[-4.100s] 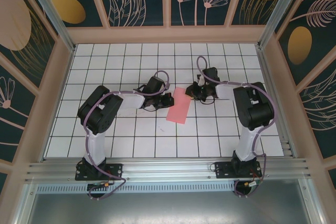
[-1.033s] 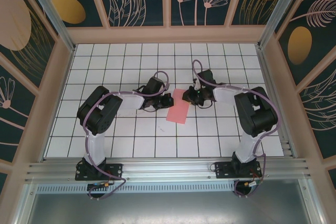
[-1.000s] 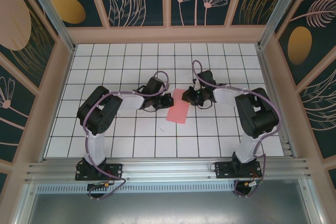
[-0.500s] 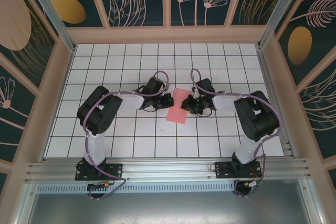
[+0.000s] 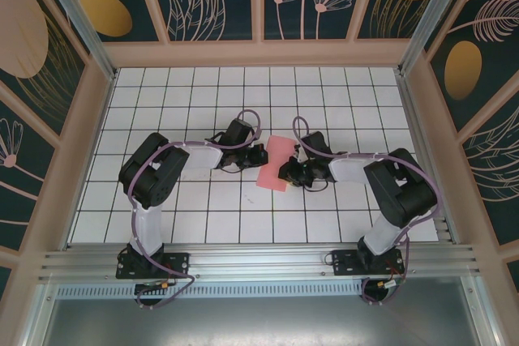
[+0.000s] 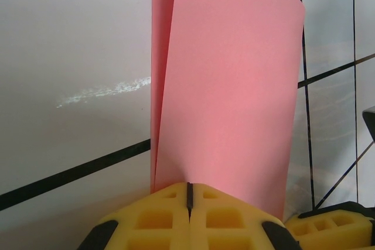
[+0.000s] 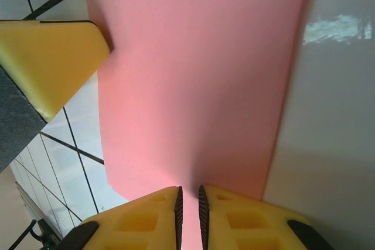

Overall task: Fold a paper plane with a square sheet of paper (pick it up from the middle)
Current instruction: Fold the square sheet of paper in half at the center of the table.

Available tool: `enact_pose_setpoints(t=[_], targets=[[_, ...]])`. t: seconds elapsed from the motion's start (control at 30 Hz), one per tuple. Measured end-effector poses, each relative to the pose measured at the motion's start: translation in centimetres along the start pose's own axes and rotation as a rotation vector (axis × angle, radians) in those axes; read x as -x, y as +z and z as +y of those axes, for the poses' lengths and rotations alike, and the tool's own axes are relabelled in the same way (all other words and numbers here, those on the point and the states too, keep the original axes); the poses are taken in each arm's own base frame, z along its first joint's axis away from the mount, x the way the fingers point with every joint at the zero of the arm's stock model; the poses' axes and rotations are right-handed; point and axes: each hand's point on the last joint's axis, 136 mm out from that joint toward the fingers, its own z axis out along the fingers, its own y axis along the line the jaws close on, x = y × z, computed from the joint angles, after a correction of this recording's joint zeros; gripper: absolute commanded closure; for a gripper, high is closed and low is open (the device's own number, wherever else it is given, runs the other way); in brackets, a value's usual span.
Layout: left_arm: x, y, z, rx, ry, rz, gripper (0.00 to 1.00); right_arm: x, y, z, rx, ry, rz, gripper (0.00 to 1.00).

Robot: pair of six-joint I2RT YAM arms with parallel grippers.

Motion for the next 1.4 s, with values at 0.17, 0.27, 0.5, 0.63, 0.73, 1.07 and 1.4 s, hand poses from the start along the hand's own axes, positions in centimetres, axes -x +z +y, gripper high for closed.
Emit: enact_pose_setpoints(t=[0.17,0.27,0.5,0.63,0.73,1.07,1.4], targets=[[0.0,0.0,0.0,0.000,0.000,0.000,0.93,-1.2,-0.4,1.1,-0.001,-0.034,0.012,0.80],[0.0,0.0,0.0,0.000,0.000,0.001,0.93,-1.9,-0.5,2.1,0.016,-0.061,0.019,0.80],[0.0,0.0,0.0,0.001,-0.001,0.001,0.93,-3.0,0.6,0.5,0.001,-0.027,0.046,0.81],[0.0,0.0,0.1,0.004,-0.001,0.000,0.93,-3.0,0.6,0.8,0.011,-0.030,0.041,0.80],[0.0,0.0,0.1,0.004,-0.001,0.000,0.93,-3.1,0.1,1.0,0.011,-0.032,0.038,0.80],[0.0,0.0,0.1,0.004,-0.001,0.000,0.93,-3.4,-0.6,1.0,0.017,-0.037,0.030,0.80],[0.0,0.0,0.1,0.004,-0.001,0.000,0.93,-1.5,-1.2,0.7,0.000,-0.020,0.008,0.80]])
